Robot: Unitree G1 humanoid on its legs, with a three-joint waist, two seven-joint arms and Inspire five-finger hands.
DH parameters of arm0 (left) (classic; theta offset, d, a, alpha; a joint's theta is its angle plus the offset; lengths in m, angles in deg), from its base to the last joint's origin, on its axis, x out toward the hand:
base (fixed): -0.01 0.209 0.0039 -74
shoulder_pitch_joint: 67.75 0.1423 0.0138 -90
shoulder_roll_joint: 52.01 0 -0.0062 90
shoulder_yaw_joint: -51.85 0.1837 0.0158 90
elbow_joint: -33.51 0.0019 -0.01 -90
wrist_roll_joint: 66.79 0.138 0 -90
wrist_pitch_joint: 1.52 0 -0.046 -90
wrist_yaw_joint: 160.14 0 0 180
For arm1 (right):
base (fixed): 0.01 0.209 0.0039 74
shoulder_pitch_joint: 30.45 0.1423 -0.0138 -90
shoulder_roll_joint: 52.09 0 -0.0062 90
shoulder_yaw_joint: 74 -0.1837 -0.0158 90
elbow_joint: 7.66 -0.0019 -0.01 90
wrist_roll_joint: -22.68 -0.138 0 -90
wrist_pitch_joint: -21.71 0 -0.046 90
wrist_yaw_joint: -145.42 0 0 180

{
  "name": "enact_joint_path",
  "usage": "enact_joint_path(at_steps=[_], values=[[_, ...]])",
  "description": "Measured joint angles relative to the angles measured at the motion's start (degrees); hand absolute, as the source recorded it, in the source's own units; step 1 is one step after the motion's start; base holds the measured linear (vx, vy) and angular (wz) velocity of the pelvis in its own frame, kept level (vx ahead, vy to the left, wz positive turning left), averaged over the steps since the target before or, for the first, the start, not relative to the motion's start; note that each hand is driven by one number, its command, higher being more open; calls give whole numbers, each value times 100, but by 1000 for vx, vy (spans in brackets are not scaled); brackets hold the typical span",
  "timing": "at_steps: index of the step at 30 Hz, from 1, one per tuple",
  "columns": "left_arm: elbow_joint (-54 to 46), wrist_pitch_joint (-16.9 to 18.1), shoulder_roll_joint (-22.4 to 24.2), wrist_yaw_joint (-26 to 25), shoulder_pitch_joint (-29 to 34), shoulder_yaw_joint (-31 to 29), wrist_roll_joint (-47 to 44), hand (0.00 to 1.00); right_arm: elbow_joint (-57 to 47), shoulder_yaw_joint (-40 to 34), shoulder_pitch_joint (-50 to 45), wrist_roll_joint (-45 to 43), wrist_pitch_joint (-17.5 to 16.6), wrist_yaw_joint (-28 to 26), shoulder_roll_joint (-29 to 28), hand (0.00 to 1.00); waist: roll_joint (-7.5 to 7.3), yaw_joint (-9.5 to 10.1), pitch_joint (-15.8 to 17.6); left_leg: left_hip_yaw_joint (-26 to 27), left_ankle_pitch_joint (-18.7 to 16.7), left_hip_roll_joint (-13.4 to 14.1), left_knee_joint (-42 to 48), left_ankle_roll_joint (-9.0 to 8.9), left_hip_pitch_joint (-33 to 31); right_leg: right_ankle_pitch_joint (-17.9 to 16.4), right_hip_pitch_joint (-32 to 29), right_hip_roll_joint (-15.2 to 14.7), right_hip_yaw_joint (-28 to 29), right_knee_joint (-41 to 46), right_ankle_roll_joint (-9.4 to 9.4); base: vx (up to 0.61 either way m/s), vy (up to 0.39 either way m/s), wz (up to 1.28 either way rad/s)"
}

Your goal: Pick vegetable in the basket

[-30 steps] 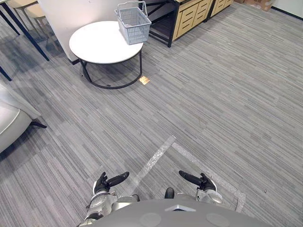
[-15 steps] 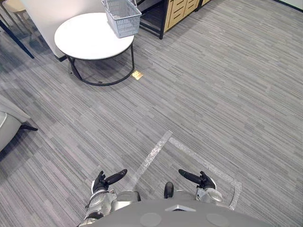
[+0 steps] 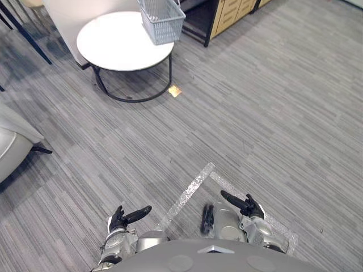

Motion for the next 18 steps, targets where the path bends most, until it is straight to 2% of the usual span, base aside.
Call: enact_joint_path(at_steps=[1, 2, 3, 4, 5, 6, 7, 8, 9, 10, 11, 13, 14, 15, 16, 17, 18], values=[[2, -9, -7, 2, 2, -151, 5, 100, -53, -4, 20, -4, 2, 4, -41, 100, -80, -34, 57, 44, -48, 10, -108, -165, 153, 362, -155, 9, -56, -531, -42, 444, -175, -6], [3, -9, -19, -14, -2, -190, 17, 100, -89, -5, 19, -3, -1, 6, -61, 100, -122, -39, 86, 56, -109, 18, -113, -270, 234, 476, -207, 4, -63, -675, -74, 487, -227, 3], [6, -10, -34, -21, 13, -285, 51, 100, -99, -42, 14, -5, 0, 14, -95, 100, -202, -59, 121, 58, -243, 40, -113, -500, 439, 726, -196, -3, -85, -854, -239, 424, -216, 9], [36, -13, -1, -26, 19, -332, 67, 100, -108, -119, 28, -11, 1, 3, -87, 100, -173, -67, 146, 59, -294, 128, -111, -589, 560, 1263, -160, 38, -103, -761, -479, 710, -365, 19], [39, -16, 100, -14, -119, -387, 159, 100, -130, -298, 119, 9, -30, -5, -48, 100, 44, -60, 216, 93, -225, 441, -78, -849, 679, 1412, -274, 183, -261, -182, -879, 620, -331, 15], [36, -13, 155, 4, -188, -383, 186, 100, -131, -348, 179, 17, -32, 2, -20, 100, 119, -57, 252, 115, -117, 548, -44, -1010, 673, 1206, -352, 221, -312, 95, -955, 723, -446, 14], [21, -13, 224, 32, -259, -358, 192, 100, -127, -373, 239, 16, -21, 11, 1, 100, 152, -56, 269, 115, 77, 669, 51, -1100, 630, 935, -495, 217, -395, 529, -1025, 460, -333, 10], [-11, -18, 320, 43, -300, -359, 192, 100, -133, -370, 244, 16, -16, 13, -1, 100, 147, -84, 265, 91, 356, 769, 238, -1139, 618, 482, -554, 221, -436, 996, -1078, 746, -475, 12], [-55, -39, 385, 95, -302, -361, 196, 100, -129, -321, 239, 27, -8, 23, -3, 100, 117, -123, 243, 44, 621, 889, 586, -1120, 567, 118, -495, 262, -462, 1275, -1133, 643, -366, 8], [-87, -61, 370, 122, -301, -348, 195, 100, -124, -274, 238, 38, 2, 28, -3, 100, 105, -125, 235, 11, 749, 954, 847, -1050, 500, -11, -419, 312, -465, 1314, -1165, 800, -462, -12], [-177, -94, 347, 110, -312, -359, 175, 100, -110, -77, 226, 72, 0, 37, -5, 100, 100, -153, 188, -100, 1311, 1175, 1953, -686, 40, -251, -167, 526, -443, 1152, -1212, 499, -296, -22], [-210, -99, 348, 111, -311, -353, 174, 100, -126, 69, 205, 90, 10, 34, 13, 100, 148, -158, 169, -122, 2000, 1402, 2832, -496, -378, -289, 135, 745, -425, 799, -1240, 378, -198, -25], [-226, -105, 349, 119, -302, -346, 173, 100, -119, 185, 173, 164, 25, 22, 28, 100, 173, -131, 159, -124, 2110, 1623, 3648, -450, -696, -308, 414, 913, -359, 497, -1273, 385, -156, -30], [-272, -109, 306, 138, -298, -347, 169, 100, -85, 265, 135, 261, 32, 26, 41, 100, 168, -112, 170, -99, 1771, 1861, 4710, -453, -1126, -301, 800, 1073, -312, 212, -1324, 576, -219, -34], [-353, -106, 262, 132, -297, -352, 158, 100, -34, 292, 60, 281, 32, 41, 87, 100, 132, -48, 187, -28, 1382, 1932, 5341, -451, -1364, -325, 1257, 1174, -194, -24, -1360, 575, -210, -31], [-384, -100, 257, 129, -281, -354, 140, 100, -1, 296, 19, 283, 33, 47, 87, 100, 106, 2, 191, 61, 1226, 1944, 5520, -432, -1444, -325, 1486, 1193, -130, -156, -1361, 536, -178, -29], [-489, -43, 252, 118, -238, -372, 124, 100, 105, 292, 0, 280, 36, 55, 105, 100, 46, 27, 221, 285, 906, 1935, 5666, -328, -1646, -325, 1931, 1199, 22, -430, -1360, 402, -89, -34]])
